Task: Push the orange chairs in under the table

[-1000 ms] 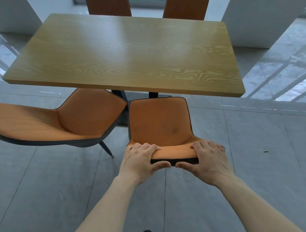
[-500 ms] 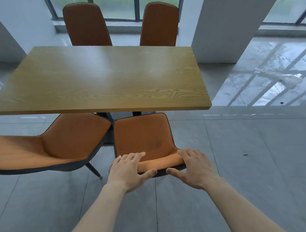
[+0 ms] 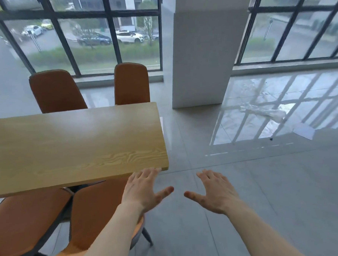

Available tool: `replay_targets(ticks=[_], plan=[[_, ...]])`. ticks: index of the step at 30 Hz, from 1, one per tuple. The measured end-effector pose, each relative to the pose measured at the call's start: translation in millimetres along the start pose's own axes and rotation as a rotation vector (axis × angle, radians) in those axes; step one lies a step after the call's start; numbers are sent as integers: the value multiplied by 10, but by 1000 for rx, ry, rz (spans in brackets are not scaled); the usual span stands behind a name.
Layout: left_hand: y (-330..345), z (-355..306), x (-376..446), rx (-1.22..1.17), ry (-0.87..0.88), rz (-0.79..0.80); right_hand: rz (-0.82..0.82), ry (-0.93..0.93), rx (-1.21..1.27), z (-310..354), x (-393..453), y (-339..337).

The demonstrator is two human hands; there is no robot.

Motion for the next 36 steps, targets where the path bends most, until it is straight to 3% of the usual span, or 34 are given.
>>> replay_targets(ticks=[7,14,21,36], plan=[[-492,-1023,1052,22,29,10,-51,65,60,-1228,362,-946],[-858,-1437,2449,22,79,-8,-63,96,58,-2023,1309,-1696],[-1572,-1528,4154,-14,77,8,-51,135,39,-2613,2639,-2814],[-3125,-1211,7209,-1,-31,-61,-67,13,-12,-3092,5715,-4821]])
Point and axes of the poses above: each hand's wrist, its own x-axis towards the middle knuckle, its own y-axis out of the palm, z = x × y, the point moved 8 cm from there along x, towards the middle knuckle, and after that the axes turned 14 degrees about z, right-handed, at the moved point
